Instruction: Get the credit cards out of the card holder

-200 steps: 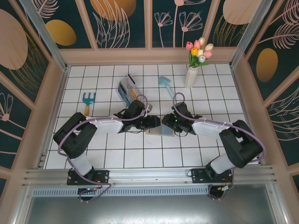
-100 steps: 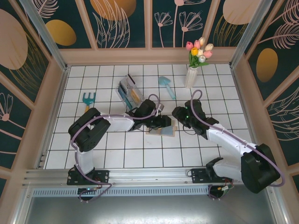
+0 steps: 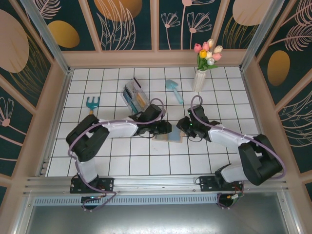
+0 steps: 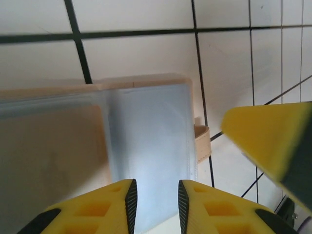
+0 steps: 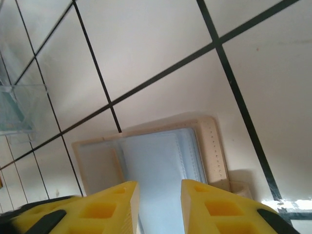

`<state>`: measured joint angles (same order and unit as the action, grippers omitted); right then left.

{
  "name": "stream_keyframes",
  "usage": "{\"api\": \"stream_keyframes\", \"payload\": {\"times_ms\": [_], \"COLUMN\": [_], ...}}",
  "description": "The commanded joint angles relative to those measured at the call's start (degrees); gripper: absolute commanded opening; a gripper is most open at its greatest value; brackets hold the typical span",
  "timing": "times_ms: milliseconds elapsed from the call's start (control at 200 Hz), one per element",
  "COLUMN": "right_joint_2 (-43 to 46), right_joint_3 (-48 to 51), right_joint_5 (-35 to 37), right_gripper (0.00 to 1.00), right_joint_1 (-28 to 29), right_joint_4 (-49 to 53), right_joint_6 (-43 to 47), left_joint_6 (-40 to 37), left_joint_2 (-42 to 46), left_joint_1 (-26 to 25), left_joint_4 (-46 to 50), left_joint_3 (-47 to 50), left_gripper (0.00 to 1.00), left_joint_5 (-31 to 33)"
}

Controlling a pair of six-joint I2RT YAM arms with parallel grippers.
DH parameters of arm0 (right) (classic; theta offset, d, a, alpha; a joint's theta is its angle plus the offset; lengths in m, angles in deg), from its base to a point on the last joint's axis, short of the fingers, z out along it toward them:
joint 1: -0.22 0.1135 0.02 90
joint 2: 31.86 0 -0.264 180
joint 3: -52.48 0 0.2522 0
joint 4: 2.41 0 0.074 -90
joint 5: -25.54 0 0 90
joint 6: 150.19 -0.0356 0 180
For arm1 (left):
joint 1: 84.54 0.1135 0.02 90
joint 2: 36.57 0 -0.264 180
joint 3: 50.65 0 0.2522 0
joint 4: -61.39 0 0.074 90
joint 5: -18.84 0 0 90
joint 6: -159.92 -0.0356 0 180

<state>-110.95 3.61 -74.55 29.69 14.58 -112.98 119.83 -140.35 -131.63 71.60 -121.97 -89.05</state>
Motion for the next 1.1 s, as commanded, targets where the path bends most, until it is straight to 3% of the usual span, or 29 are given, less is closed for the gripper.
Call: {"api": "stream_keyframes", "payload": {"times_ms": [0,95,285,555,726,876,1096], "right_joint_2": [-2.9,-4.9,-6.3,-7.1,-7.5,-7.9,-8.1], "right_joint_3": [-2.1,-2.7,-2.9,-2.8,-2.8,-2.6,-2.5], "right_joint_5": [-3.5,-4.4,-3.7,-3.2,-3.4,-3.3,-3.2], "right_gripper": [0.30,0.30,0.29,0.29,0.29,0.29,0.29], "right_joint_1": [0.7,1.2,1.5,1.5,1.6,1.5,1.5], "right_joint_4": [-1.8,-2.2,-1.8,-0.9,-1.3,-1.1,-1.1], "right_joint_6": [1.6,2.1,2.5,2.8,2.9,3.0,3.0], "left_joint_6": [-2.1,-1.2,1.4,2.3,2.1,2.6,2.7], "left_joint_2": [6.5,9.3,9.2,6.0,4.3,3.1,2.2], "left_joint_1": [0.9,1.8,2.7,2.8,2.7,2.7,2.8], "left_joint_4": [6.4,7.8,5.5,1.5,2.1,2.7,1.2], "left_joint_3": [1.4,4.7,8.7,8.9,8.6,8.6,8.6], "left_gripper": [0.32,0.34,0.35,0.32,0.31,0.38,0.36], "left_joint_5": [8.2,10.5,7.6,2.2,2.7,3.3,1.6]}}
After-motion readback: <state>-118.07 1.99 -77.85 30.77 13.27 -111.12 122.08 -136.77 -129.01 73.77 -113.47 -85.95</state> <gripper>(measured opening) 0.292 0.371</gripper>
